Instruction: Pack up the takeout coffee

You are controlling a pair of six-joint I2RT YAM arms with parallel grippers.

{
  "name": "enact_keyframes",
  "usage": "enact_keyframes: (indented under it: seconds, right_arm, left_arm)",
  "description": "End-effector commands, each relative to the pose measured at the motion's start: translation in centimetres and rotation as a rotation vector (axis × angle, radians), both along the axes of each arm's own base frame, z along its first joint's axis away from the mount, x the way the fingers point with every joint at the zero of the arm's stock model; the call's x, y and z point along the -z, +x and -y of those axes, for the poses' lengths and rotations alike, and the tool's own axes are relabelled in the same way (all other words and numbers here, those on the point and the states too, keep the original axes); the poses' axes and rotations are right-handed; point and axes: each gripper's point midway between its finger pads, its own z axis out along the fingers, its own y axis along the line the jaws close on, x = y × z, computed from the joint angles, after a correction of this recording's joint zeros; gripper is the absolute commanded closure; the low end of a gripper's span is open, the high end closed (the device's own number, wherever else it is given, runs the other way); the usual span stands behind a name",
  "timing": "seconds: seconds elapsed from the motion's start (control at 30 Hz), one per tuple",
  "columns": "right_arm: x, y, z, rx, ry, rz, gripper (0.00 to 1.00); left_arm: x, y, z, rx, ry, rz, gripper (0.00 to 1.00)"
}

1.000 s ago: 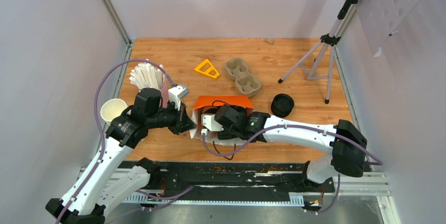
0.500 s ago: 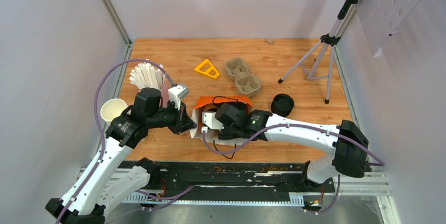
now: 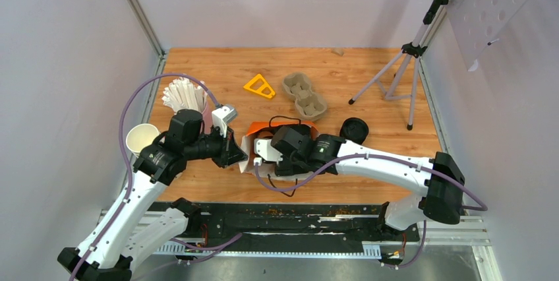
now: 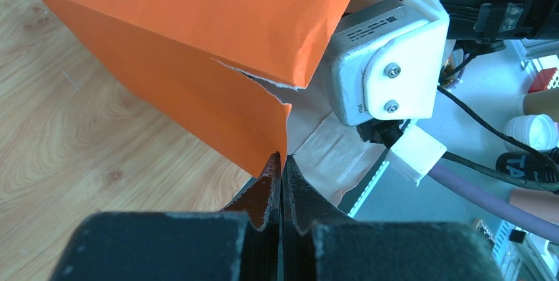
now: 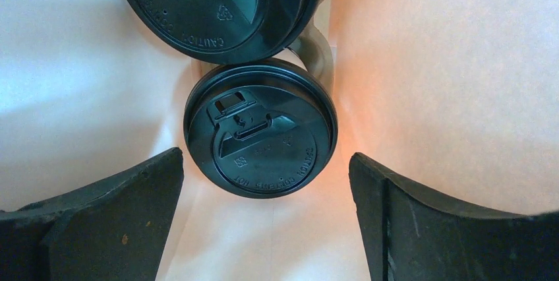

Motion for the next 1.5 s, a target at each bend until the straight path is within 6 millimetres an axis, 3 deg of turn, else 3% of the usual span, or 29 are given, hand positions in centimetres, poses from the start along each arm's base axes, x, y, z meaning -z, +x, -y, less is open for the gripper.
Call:
enact_keyframes:
  seconds: [0.0,0.27,0.43,0.6,0.8,0.9,1.23,1.47]
  right_arm:
    - [-3.0,-0.2,-0.3,0.006,0.081,0.003,0.04]
    - [-4.6,-0.7,-0.1,-0.005,0.118,-0.009,0.04]
    - [-5.0,-1.3,-0.4,-0.016,0.148,-0.034,0.1]
    - [-6.0,-1.7,-1.5,-0.029,0.224,-0.057,0.24]
    - [-6.9,-2.4,-3.8,-0.054,0.32,-0.115,0.57]
    - [-7.2,-2.5,-4.7,-0.059,0.363,-0.127,0.63]
    - [-6.7,-2.4,-8.3,-0.094,0.504,-0.146,0.73]
    - [-4.3,-2.1,-9.6,-0.117,0.499,-0.15,0.74]
  left_arm:
    - [-0.7,0.1,0.5,0.015,-0.034,0.016,0.98]
    - [-0.7,0.2,0.6,0.017,-0.034,0.014,0.98]
    - [-0.7,0.2,0.7,0.019,-0.035,0.015,0.98]
    - [-0.7,0.1,0.6,0.019,-0.036,0.012,0.98]
    - [-0.7,0.2,0.7,0.019,-0.037,0.013,0.98]
    - [-0.7,0.1,0.6,0.02,-0.035,0.011,0.98]
    - [-0.4,0.0,0.6,0.017,-0.031,0.006,0.98]
    - [-0.5,-0.1,0.7,0.027,-0.038,0.006,0.98]
